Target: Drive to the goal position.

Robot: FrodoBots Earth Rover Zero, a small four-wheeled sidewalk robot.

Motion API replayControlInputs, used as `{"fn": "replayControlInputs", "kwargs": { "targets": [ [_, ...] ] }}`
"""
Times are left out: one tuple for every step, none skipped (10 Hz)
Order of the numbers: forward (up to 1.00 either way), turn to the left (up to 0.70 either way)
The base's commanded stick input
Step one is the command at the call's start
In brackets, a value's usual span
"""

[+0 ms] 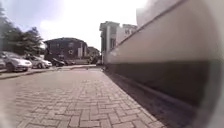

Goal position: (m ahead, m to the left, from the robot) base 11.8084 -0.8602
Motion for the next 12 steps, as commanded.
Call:
{"fn": "replayControlInputs", "kwargs": {
  "targets": [
    [0.7, 0.0],
    [0.7, 0.0],
    [0.7, 0.0],
    [0.7, 0.22],
    [0.7, 0.35],
    [0.7, 0.35],
    [0.7, 0.14],
    [0.7, 0.0],
    [0.7, 0.0],
    [0.7, 0.0],
    [0.7, 0.0],
    [0.7, 0.0]
  ]
}}
